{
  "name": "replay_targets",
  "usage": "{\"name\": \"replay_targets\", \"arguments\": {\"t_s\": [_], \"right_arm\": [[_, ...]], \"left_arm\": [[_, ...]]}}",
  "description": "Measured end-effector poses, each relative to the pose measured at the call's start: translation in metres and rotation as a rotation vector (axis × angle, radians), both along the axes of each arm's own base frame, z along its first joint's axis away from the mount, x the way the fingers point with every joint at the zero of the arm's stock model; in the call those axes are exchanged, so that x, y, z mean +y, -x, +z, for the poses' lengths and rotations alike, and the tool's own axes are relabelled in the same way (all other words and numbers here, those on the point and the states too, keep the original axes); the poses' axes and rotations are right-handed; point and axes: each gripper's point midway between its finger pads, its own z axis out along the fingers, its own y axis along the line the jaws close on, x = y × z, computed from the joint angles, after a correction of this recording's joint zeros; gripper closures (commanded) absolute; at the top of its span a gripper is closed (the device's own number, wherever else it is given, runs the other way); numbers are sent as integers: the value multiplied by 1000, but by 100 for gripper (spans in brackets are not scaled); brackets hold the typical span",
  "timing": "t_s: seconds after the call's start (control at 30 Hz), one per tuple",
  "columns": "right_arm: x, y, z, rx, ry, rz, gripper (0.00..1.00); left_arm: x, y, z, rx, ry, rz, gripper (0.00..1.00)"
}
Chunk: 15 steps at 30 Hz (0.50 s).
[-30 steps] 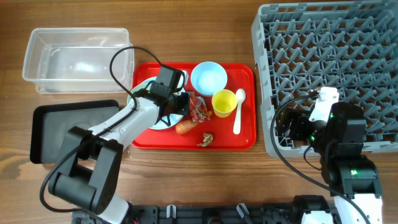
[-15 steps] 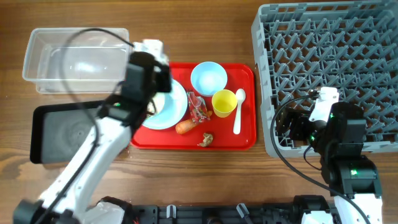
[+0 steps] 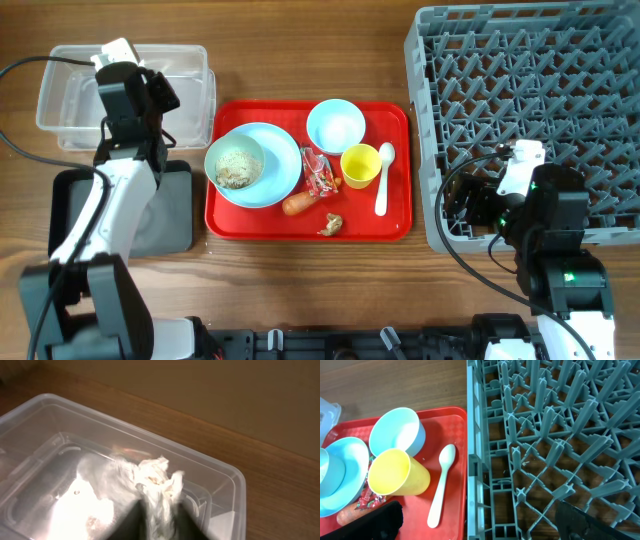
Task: Sort waste into correct bins and load items into the dishwasher rack
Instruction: 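Carry the tissue left into the clear plastic bin and release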
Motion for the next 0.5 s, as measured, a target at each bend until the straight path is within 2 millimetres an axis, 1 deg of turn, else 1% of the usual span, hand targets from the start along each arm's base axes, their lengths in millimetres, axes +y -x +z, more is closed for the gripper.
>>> {"name": "replay_targets", "arguments": {"t_s": [0.03, 0.07, 0.1, 0.23, 0.3, 0.33, 0.37, 0.43, 0.5], "right_arm": [[0, 0, 0, 0, 0, 0, 0], [0, 0, 0, 0, 0, 0, 0], [0, 0, 0, 0, 0, 0, 0], [0, 0, 0, 0, 0, 0, 0], [0, 0, 0, 0, 0, 0, 0], [0, 0, 0, 1, 0, 0, 0], [0, 0, 0, 1, 0, 0, 0], [0, 0, 0, 0, 0, 0, 0], [0, 0, 0, 0, 0, 0, 0]], "left_arm": [[0, -2, -2, -2, 0, 0, 21], [0, -3, -2, -5, 1, -2, 18], [0, -4, -1, -12, 5, -4, 15], [-9, -3, 5, -22, 24, -45, 11], [-20, 3, 12, -16, 46, -90, 0], [-29, 8, 14, -1, 58, -123, 0], [-42, 14, 14, 25, 80, -165, 0], [-79, 30, 7, 95, 134, -280, 0], [-123, 50, -8, 197, 208, -403, 0]]}}
